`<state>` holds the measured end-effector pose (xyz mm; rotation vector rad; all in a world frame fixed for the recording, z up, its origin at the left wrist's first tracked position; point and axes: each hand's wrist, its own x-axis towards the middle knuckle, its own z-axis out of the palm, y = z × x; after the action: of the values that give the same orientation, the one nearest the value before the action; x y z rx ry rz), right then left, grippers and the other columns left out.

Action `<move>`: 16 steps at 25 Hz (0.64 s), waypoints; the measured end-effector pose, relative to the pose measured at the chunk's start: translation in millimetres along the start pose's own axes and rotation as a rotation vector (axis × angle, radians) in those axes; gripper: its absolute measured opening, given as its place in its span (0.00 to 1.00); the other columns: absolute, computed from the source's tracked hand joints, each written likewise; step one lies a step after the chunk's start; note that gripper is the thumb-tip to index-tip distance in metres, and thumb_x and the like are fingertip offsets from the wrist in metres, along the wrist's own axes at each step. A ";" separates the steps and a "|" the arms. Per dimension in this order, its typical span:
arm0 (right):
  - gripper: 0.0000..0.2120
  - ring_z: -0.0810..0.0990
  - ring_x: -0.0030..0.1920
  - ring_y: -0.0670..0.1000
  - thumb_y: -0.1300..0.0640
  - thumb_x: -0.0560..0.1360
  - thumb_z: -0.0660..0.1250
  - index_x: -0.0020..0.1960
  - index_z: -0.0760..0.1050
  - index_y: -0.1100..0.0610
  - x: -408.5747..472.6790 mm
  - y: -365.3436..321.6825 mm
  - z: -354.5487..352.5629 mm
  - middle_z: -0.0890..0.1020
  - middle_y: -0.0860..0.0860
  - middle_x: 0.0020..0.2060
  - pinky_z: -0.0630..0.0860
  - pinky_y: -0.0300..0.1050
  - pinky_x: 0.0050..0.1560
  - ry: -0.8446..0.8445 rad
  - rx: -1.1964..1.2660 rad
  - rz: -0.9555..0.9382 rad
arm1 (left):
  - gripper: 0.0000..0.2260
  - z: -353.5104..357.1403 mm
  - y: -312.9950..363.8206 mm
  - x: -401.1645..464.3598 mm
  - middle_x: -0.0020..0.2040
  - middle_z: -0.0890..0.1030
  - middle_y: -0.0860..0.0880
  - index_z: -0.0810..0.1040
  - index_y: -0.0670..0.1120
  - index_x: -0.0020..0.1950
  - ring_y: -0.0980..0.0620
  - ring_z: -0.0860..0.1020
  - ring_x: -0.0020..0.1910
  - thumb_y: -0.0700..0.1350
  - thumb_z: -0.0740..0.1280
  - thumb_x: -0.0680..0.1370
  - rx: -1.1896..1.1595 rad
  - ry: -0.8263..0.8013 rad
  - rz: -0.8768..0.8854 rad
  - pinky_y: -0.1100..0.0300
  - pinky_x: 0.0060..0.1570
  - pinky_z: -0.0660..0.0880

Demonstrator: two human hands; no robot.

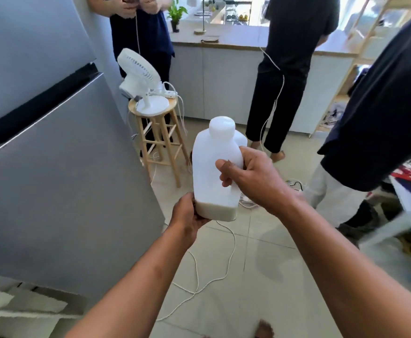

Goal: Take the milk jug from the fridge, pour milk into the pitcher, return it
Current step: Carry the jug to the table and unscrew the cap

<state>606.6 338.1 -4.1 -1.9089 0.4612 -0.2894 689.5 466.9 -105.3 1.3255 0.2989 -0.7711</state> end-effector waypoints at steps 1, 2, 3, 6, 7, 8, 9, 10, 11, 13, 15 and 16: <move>0.13 0.86 0.38 0.48 0.47 0.78 0.71 0.50 0.80 0.58 -8.2 6.3 -17.7 0.87 0.51 0.38 0.83 0.64 0.52 0.043 -0.006 0.018 | 0.13 18.2 -7.4 -0.5 0.51 0.86 0.42 0.83 0.44 0.53 0.43 0.83 0.48 0.43 0.58 0.82 0.032 -0.043 -0.018 0.49 0.49 0.83; 0.12 0.87 0.39 0.47 0.48 0.78 0.70 0.50 0.80 0.57 -17.7 12.7 -34.9 0.87 0.51 0.38 0.83 0.63 0.52 0.090 -0.014 0.036 | 0.13 35.9 -14.2 -2.4 0.52 0.86 0.42 0.83 0.43 0.54 0.43 0.83 0.49 0.43 0.58 0.82 0.075 -0.082 -0.031 0.48 0.51 0.83; 0.11 0.87 0.39 0.47 0.47 0.78 0.70 0.51 0.80 0.56 -26.0 18.9 -48.4 0.87 0.50 0.38 0.83 0.63 0.52 0.136 -0.028 0.050 | 0.14 49.6 -20.1 -3.8 0.53 0.86 0.42 0.82 0.43 0.56 0.43 0.83 0.49 0.43 0.58 0.82 0.105 -0.118 -0.047 0.47 0.52 0.82; 0.11 0.87 0.40 0.48 0.46 0.79 0.69 0.52 0.80 0.54 -53.2 34.8 -95.7 0.87 0.49 0.39 0.84 0.62 0.52 0.254 -0.036 0.091 | 0.14 101.7 -43.2 -9.0 0.53 0.84 0.42 0.82 0.42 0.57 0.43 0.83 0.49 0.44 0.58 0.83 0.187 -0.209 -0.076 0.49 0.47 0.82; 0.12 0.87 0.41 0.48 0.46 0.79 0.69 0.52 0.80 0.55 -60.3 37.2 -106.9 0.87 0.49 0.39 0.84 0.62 0.52 0.277 -0.057 0.104 | 0.13 114.4 -49.6 -9.9 0.53 0.84 0.42 0.82 0.42 0.57 0.43 0.83 0.48 0.44 0.58 0.82 0.196 -0.231 -0.078 0.50 0.46 0.82; 0.12 0.86 0.41 0.48 0.46 0.79 0.69 0.53 0.80 0.55 -72.9 42.8 -126.1 0.87 0.49 0.40 0.84 0.61 0.51 0.329 -0.069 0.114 | 0.13 135.7 -59.5 -16.8 0.53 0.84 0.41 0.82 0.42 0.57 0.43 0.82 0.49 0.44 0.59 0.82 0.220 -0.277 -0.098 0.51 0.45 0.82; 0.12 0.86 0.41 0.48 0.47 0.79 0.69 0.53 0.80 0.55 -86.1 49.1 -146.4 0.87 0.49 0.40 0.85 0.60 0.51 0.378 -0.067 0.125 | 0.14 157.5 -70.5 -24.0 0.54 0.84 0.41 0.82 0.42 0.58 0.43 0.83 0.49 0.44 0.59 0.82 0.250 -0.319 -0.119 0.51 0.44 0.82; 0.11 0.86 0.41 0.47 0.47 0.79 0.69 0.53 0.80 0.55 -96.7 54.9 -161.9 0.87 0.49 0.40 0.85 0.58 0.50 0.414 -0.066 0.135 | 0.14 173.7 -80.1 -29.3 0.54 0.84 0.41 0.82 0.41 0.59 0.43 0.83 0.49 0.44 0.59 0.82 0.275 -0.339 -0.123 0.51 0.44 0.82; 0.11 0.86 0.40 0.47 0.47 0.80 0.69 0.53 0.80 0.55 -109.0 60.8 -177.3 0.87 0.49 0.40 0.85 0.57 0.50 0.445 -0.074 0.148 | 0.14 191.0 -91.1 -36.0 0.54 0.84 0.42 0.82 0.41 0.60 0.43 0.83 0.49 0.44 0.60 0.82 0.296 -0.371 -0.129 0.51 0.44 0.82; 0.10 0.86 0.40 0.46 0.47 0.80 0.69 0.53 0.79 0.53 -135.1 73.0 -209.7 0.86 0.48 0.40 0.84 0.52 0.46 0.509 -0.093 0.173 | 0.14 226.7 -110.1 -56.4 0.55 0.84 0.42 0.82 0.42 0.60 0.43 0.83 0.50 0.45 0.59 0.82 0.346 -0.439 -0.155 0.50 0.45 0.83; 0.07 0.85 0.39 0.47 0.47 0.80 0.69 0.49 0.78 0.51 -160.9 84.0 -242.1 0.86 0.48 0.39 0.82 0.48 0.43 0.592 -0.101 0.199 | 0.14 262.4 -130.0 -73.7 0.56 0.84 0.42 0.82 0.43 0.60 0.43 0.83 0.51 0.45 0.59 0.82 0.392 -0.502 -0.172 0.50 0.46 0.83; 0.07 0.85 0.38 0.47 0.48 0.79 0.69 0.48 0.78 0.51 -171.4 89.3 -255.0 0.86 0.49 0.38 0.81 0.48 0.44 0.625 -0.103 0.209 | 0.14 276.8 -138.6 -80.6 0.56 0.84 0.42 0.82 0.43 0.60 0.42 0.83 0.52 0.45 0.59 0.83 0.413 -0.531 -0.172 0.49 0.47 0.83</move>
<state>332.9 173.1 10.8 -1.8251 1.0990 -0.7401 478.7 226.8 -91.8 1.4276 -0.1848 -1.3459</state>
